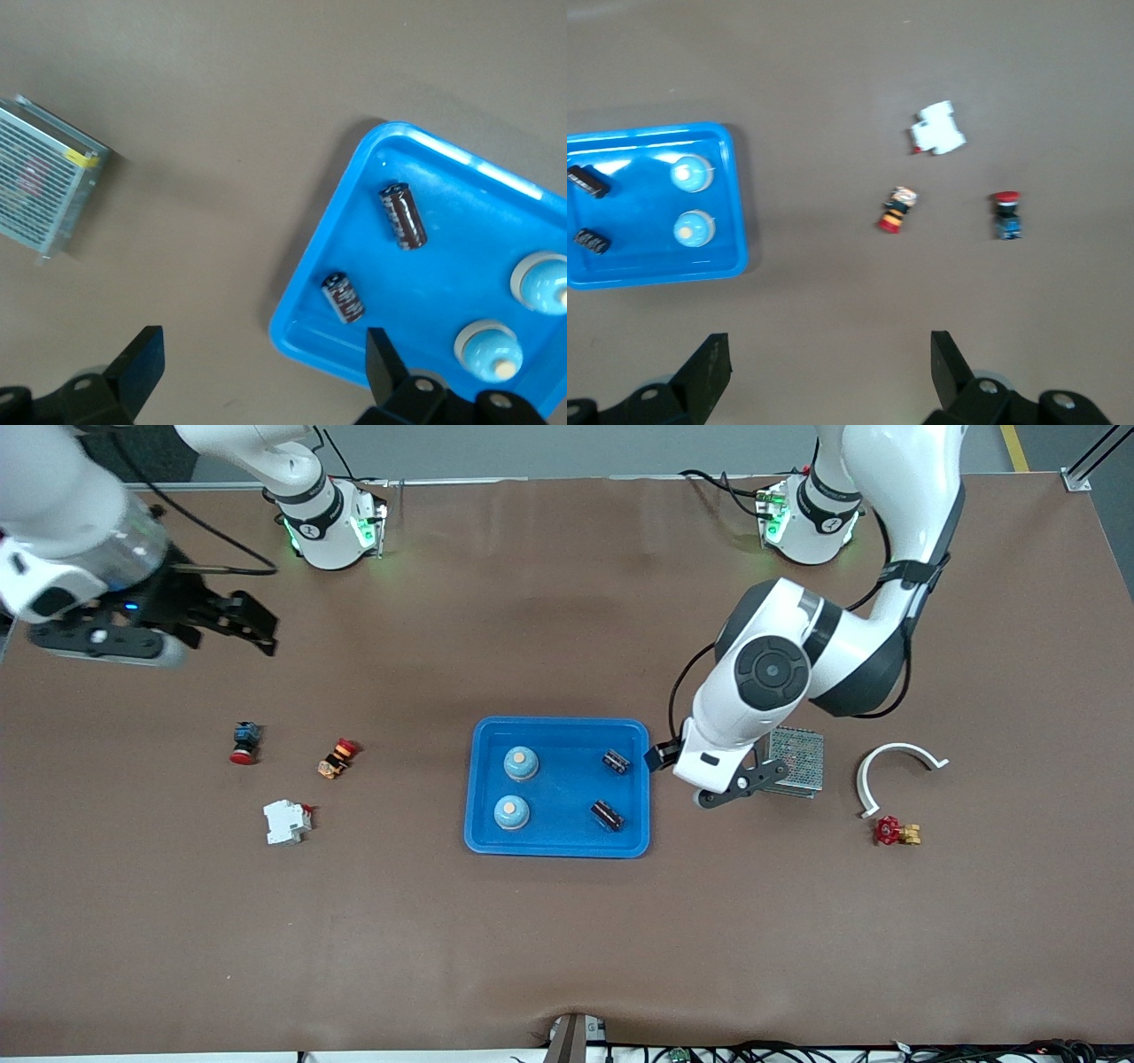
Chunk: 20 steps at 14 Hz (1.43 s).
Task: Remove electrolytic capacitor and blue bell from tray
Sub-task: 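Grasp a black capacitor with the left gripper while the right gripper lowers to a bell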
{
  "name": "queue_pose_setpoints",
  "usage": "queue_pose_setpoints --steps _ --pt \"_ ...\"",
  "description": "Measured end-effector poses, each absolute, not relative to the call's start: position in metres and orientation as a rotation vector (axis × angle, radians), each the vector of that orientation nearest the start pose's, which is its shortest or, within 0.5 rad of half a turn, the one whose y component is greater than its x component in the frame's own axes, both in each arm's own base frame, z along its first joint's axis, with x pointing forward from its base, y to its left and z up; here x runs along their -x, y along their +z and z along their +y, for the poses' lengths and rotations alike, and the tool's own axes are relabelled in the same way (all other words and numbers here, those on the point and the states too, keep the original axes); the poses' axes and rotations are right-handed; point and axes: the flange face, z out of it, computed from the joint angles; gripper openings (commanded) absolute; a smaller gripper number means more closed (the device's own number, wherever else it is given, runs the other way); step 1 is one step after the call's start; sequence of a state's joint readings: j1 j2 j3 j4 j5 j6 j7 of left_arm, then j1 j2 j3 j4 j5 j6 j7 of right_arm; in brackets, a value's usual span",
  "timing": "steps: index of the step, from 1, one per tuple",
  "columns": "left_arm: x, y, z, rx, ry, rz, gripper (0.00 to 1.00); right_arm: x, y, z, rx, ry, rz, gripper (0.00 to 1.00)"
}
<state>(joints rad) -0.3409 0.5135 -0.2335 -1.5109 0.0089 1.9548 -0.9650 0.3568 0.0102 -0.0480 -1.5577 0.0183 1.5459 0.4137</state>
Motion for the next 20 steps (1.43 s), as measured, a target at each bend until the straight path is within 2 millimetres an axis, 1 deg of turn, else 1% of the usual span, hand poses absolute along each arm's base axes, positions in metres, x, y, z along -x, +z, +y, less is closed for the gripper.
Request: queue_pose_setpoints --steps 1,2,3,5,6,7,8,10,12,14,15,17,19,20 --pt "-0.590 0.356 -0.359 3.095 0.193 -0.685 0.98 -0.527 0.615 0.188 3.133 0.052 0.135 1.00" --pt "-0.587 0.340 -0.365 3.075 0.215 -0.723 0.99 -0.527 0.606 0.206 3.133 0.066 0.115 1.00" --pt "-0.582 0.321 -0.374 3.049 0.240 -0.769 0.98 -0.529 0.593 0.225 3.121 0.073 0.138 1.00" --pt "-0.564 0.282 -0.403 2.990 0.257 -0.845 0.95 -0.536 0.565 0.265 3.089 0.054 0.234 1.00" --pt "-0.555 0.268 -0.417 2.965 0.250 -0.877 0.94 -0.539 0.549 0.287 3.083 0.038 0.251 1.00" --pt "-0.548 0.257 -0.427 2.947 0.245 -0.906 0.92 -0.540 0.532 0.306 3.082 0.031 0.251 1.00" --pt "-0.544 0.249 -0.434 2.936 0.241 -0.941 0.92 -0.542 0.517 0.320 3.083 0.028 0.246 1.00" --pt "-0.541 0.235 -0.441 2.920 0.229 -1.029 0.90 -0.551 0.487 0.334 3.085 0.022 0.246 1.00" --pt "-0.544 0.223 -0.442 2.913 0.218 -1.095 0.86 -0.562 0.462 0.338 3.085 0.015 0.258 1.00" --pt "-0.546 0.212 -0.441 2.909 0.213 -1.133 0.82 -0.568 0.444 0.341 3.085 0.016 0.288 1.00" --pt "-0.546 0.205 -0.440 2.905 0.216 -1.142 0.77 -0.570 0.437 0.343 3.085 0.015 0.293 1.00" --pt "-0.545 0.194 -0.440 2.894 0.224 -1.158 0.73 -0.574 0.424 0.346 3.085 0.011 0.296 1.00" --pt "-0.545 0.191 -0.441 2.894 0.225 -1.162 0.63 -0.578 0.410 0.350 3.083 0.003 0.294 1.00" --pt "-0.545 0.192 -0.441 2.894 0.224 -1.163 0.55 -0.579 0.403 0.354 3.082 -0.003 0.289 1.00"
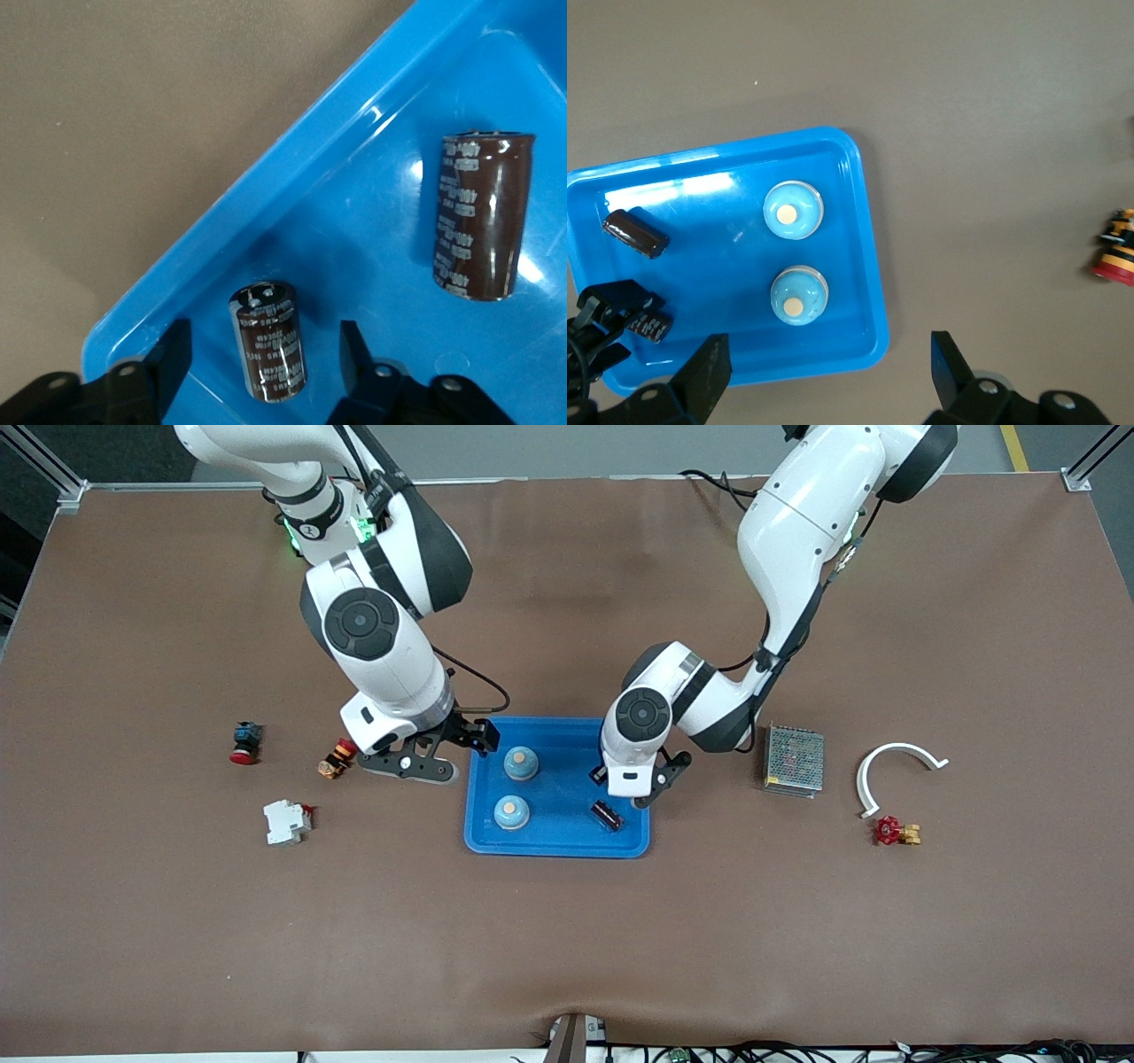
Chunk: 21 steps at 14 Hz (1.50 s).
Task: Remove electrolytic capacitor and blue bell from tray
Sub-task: 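Grasp a black capacitor with the left gripper while the right gripper lowers to a bell, then carry the capacitor toward the white clamp while the right gripper grips the bell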
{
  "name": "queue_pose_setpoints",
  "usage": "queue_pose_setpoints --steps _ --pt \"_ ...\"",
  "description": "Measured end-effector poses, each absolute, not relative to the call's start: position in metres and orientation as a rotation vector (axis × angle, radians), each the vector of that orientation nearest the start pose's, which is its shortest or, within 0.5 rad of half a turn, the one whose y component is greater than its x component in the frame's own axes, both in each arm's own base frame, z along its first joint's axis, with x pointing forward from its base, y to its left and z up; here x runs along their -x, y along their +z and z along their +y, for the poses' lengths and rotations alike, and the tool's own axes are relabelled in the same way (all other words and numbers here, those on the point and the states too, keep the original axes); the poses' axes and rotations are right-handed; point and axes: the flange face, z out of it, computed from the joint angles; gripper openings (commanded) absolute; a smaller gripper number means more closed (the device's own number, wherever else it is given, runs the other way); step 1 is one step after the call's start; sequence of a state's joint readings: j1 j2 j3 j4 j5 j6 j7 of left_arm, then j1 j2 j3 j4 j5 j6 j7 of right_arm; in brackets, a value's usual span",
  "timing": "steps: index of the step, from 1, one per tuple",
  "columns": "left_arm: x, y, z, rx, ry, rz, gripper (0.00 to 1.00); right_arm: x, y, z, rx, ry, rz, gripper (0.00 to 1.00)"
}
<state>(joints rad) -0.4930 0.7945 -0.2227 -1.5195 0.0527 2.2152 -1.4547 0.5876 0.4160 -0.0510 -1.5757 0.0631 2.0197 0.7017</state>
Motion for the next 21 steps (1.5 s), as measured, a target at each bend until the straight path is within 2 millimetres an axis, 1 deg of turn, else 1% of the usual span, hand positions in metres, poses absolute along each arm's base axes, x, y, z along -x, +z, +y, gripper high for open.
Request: queue_pose_setpoints --steps 2,3,7,10,12,15,17,18,19,21 --pt "-0.544 0.191 -0.442 2.895 0.224 -1.161 0.39 -0.579 0.389 0.361 3.083 -0.008 0.276 1.00" --pt "-0.544 0.191 -0.442 2.895 0.225 -1.160 0.27 -0.580 0.382 0.364 3.083 -0.011 0.271 1.00" --pt "-0.543 0.190 -0.443 2.894 0.227 -1.158 0.01 -0.579 0.352 0.377 3.090 -0.007 0.249 1.00" --pt "-0.544 0.191 -0.443 2.897 0.225 -1.157 0.00 -0.578 0.332 0.381 3.100 0.007 0.240 1.00" --pt "-0.547 0.195 -0.444 2.905 0.217 -1.162 0.00 -0.575 0.317 0.389 3.103 0.006 0.221 1.00" --pt "-0.557 0.216 -0.442 2.925 0.169 -1.168 0.00 -0.567 0.291 0.404 3.113 0.013 0.186 1.00" --pt "-0.562 0.234 -0.439 2.929 0.132 -1.158 0.00 -0.563 0.280 0.408 3.122 0.025 0.172 1.00" --pt "-0.564 0.244 -0.434 2.916 0.129 -1.158 0.00 -0.562 0.275 0.409 3.124 0.028 0.170 1.00" --pt "-0.569 0.255 -0.423 2.891 0.133 -1.169 0.00 -0.563 0.270 0.409 3.125 0.027 0.169 1.00" --pt "-0.586 0.276 -0.388 2.847 0.154 -1.182 0.00 -0.563 0.262 0.410 3.128 0.028 0.151 1.00"
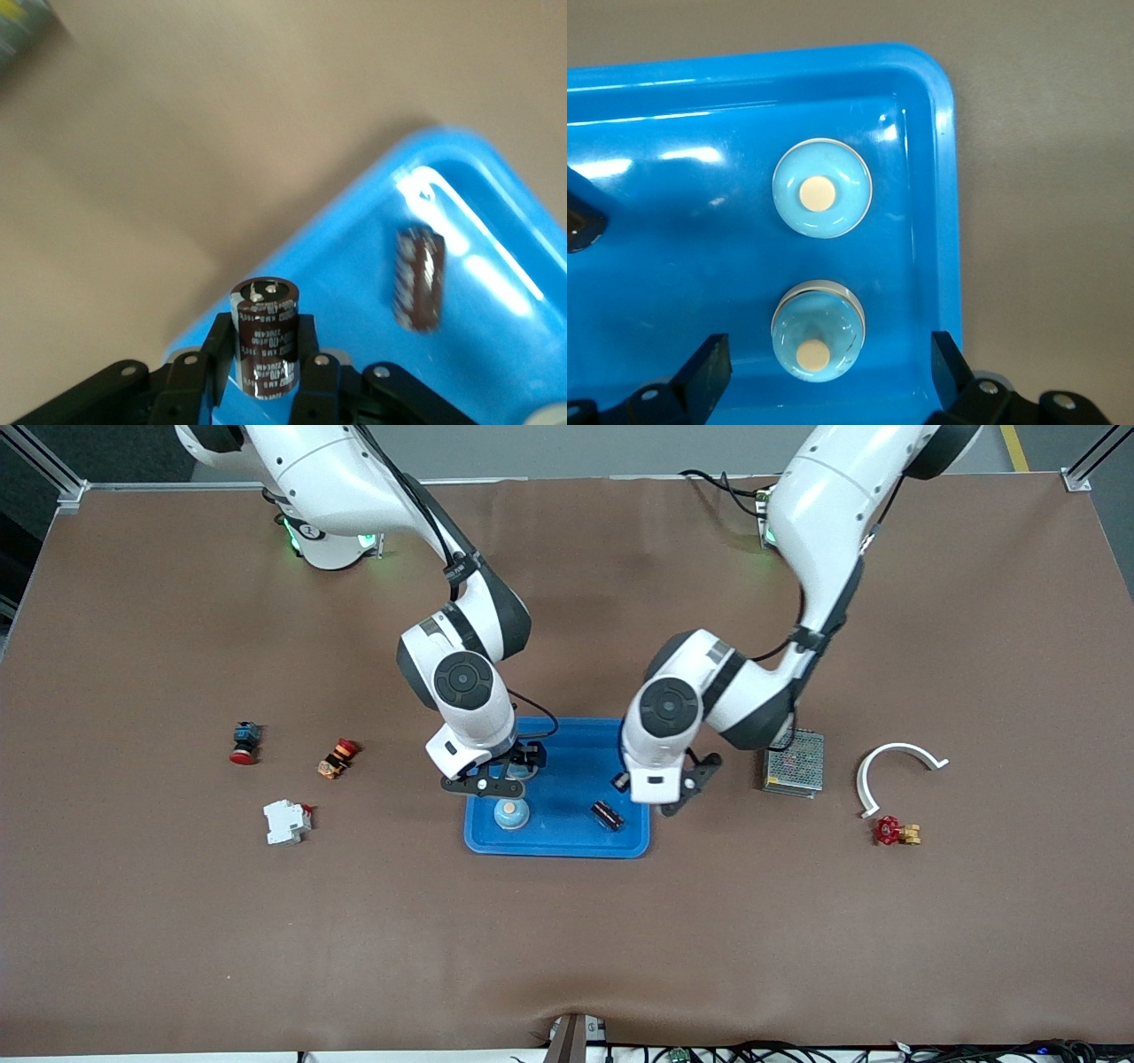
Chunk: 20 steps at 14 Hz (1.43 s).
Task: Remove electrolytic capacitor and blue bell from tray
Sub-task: 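Carry the capacitor toward the white clamp while the right gripper grips the bell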
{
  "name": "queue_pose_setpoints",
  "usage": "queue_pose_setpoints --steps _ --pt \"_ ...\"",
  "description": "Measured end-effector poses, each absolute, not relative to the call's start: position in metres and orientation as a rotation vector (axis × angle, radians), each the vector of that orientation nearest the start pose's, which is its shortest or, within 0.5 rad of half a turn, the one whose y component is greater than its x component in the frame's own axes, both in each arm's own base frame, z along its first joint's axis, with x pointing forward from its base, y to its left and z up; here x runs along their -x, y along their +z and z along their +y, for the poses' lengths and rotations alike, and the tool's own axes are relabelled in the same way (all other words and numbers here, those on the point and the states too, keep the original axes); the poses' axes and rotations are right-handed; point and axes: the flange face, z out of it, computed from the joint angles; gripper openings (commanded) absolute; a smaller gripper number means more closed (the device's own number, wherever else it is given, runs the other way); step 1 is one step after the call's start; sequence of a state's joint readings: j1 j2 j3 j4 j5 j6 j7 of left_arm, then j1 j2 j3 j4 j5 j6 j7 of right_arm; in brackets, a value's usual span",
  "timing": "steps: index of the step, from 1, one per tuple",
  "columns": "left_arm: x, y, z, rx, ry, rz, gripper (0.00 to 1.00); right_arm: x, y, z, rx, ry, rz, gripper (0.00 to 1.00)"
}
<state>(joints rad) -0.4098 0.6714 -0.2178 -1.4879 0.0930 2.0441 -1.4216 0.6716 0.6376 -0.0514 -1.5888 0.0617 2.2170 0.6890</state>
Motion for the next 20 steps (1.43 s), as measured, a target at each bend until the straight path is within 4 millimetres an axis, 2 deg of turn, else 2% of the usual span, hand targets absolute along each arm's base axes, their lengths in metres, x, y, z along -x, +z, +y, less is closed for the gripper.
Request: queue_pose_setpoints --steps 3,5,8,12,14,20 --pt "-0.600 0.301 -0.342 2.808 0.194 -1.150 0.00 -0.560 0.252 0.412 3.133 0.032 0.120 1.00" --pt "-0.604 0.311 -0.314 2.796 0.220 -1.110 0.00 -0.559 0.244 0.412 3.128 0.017 0.113 1.00" --pt "-0.604 0.315 -0.258 2.804 0.260 -1.020 0.00 -0.552 0.233 0.413 3.128 0.014 0.092 1.00" --pt "-0.591 0.316 -0.172 2.790 0.292 -0.878 0.00 -0.544 0.228 0.418 3.136 0.028 0.071 1.00" --pt "-0.580 0.312 -0.148 2.772 0.314 -0.847 0.00 -0.542 0.223 0.420 3.138 0.030 0.064 1.00" --pt "-0.546 0.289 -0.098 2.762 0.335 -0.760 0.00 -0.538 0.208 0.423 3.141 0.031 0.053 1.00"
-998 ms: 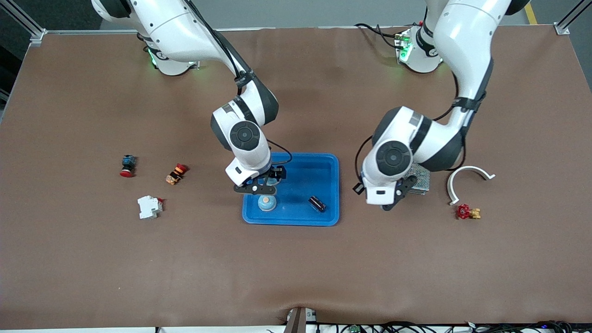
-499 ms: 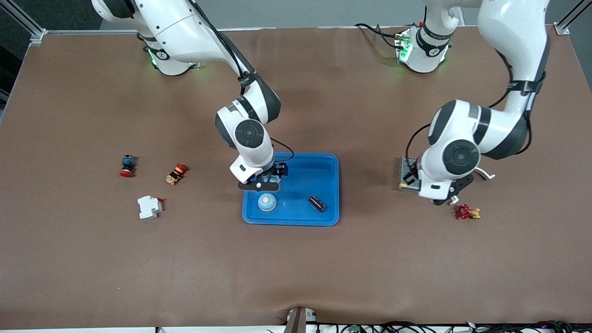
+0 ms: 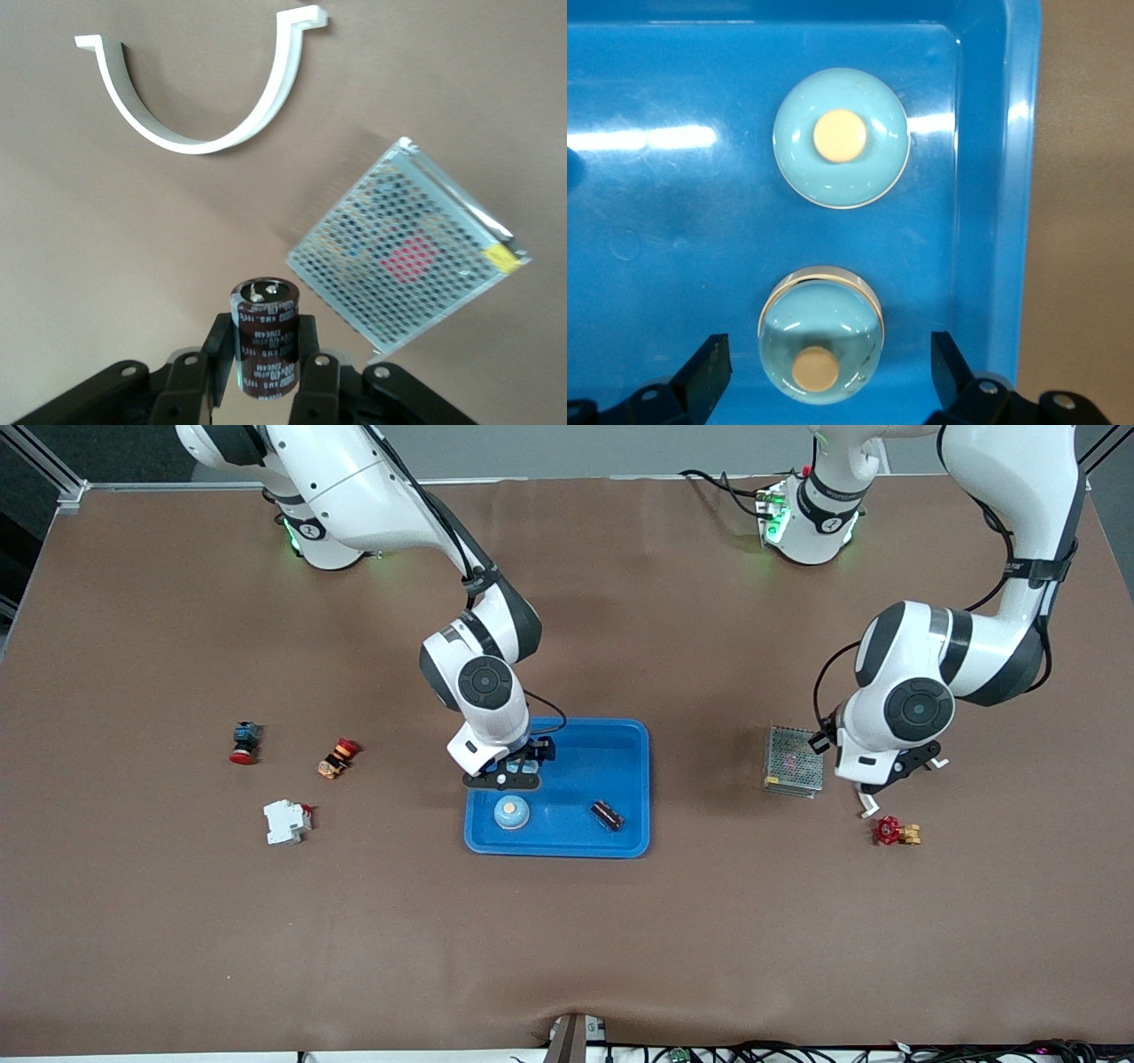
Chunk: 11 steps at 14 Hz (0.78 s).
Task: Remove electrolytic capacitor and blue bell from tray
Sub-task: 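Carry the capacitor toward the white clamp while the right gripper grips the bell, then lower the capacitor beside the white clamp and open the left gripper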
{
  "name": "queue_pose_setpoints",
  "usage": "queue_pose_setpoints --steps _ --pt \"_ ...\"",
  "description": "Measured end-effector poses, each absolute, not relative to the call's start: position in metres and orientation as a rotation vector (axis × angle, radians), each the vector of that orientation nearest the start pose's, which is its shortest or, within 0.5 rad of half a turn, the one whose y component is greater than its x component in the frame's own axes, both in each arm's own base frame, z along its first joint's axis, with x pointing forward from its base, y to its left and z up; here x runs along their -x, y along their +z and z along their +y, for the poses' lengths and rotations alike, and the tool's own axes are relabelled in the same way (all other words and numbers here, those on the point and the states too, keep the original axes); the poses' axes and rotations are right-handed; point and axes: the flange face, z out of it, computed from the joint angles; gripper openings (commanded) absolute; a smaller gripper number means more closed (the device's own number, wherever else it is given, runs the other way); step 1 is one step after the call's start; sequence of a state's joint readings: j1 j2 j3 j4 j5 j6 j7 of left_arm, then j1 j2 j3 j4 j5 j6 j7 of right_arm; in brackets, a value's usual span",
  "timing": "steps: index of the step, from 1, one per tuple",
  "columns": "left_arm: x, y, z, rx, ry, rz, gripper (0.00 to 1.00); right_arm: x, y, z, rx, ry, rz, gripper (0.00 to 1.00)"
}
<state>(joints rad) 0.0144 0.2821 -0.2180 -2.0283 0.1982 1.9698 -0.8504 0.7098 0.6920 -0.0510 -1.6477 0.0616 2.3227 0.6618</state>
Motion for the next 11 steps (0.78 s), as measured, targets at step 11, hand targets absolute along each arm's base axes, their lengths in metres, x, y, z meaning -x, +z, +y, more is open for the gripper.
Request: queue_pose_setpoints --steps 11 --pt "-0.491 0.219 -0.026 2.826 0.260 -0.661 0.00 -0.537 0.192 0.425 3.137 0.015 0.046 1.00"
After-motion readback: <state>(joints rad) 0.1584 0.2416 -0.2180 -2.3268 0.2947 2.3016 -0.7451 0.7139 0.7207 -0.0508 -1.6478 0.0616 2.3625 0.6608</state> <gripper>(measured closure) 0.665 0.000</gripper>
